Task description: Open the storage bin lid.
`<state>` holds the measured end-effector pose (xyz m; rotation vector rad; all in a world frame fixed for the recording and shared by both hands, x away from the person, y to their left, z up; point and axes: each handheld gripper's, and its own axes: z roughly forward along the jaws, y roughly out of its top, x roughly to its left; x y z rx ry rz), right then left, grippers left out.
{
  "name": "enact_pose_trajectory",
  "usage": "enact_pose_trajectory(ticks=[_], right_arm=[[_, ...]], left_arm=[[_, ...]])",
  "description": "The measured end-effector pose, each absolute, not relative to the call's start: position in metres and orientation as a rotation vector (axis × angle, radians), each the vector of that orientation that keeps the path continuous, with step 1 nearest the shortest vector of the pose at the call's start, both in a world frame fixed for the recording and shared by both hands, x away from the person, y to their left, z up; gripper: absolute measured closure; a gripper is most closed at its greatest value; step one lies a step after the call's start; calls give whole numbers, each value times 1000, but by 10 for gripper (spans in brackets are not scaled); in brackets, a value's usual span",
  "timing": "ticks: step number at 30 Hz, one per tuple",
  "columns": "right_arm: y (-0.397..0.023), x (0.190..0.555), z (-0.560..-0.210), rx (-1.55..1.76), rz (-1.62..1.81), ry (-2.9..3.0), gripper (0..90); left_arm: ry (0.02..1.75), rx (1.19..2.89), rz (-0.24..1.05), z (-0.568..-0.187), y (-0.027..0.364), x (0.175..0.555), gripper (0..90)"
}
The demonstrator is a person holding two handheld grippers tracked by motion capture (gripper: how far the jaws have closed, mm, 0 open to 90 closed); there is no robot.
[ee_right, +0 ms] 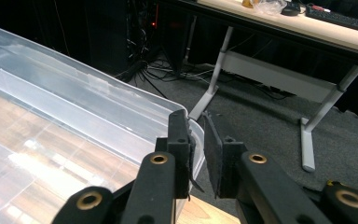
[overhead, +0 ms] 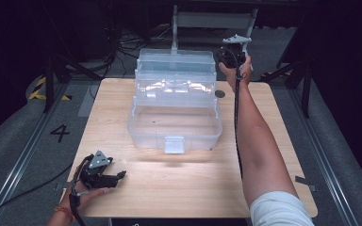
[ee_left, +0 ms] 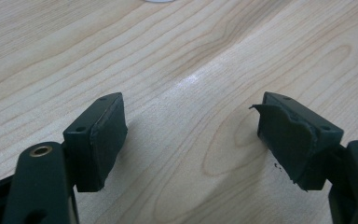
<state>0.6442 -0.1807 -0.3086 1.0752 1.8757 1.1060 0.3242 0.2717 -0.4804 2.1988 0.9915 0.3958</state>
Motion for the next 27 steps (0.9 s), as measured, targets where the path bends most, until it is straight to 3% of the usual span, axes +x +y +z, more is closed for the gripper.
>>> enact_pose_trajectory(ticks=[15, 27], right_arm=[[-179, 630, -306, 1016, 1090, 1918, 769], [-187, 608, -299, 984, 1102, 1968, 681]], left_arm=[[985, 2197, 394, -481, 272, 325, 240], [989, 2198, 392, -481, 272, 325, 239]])
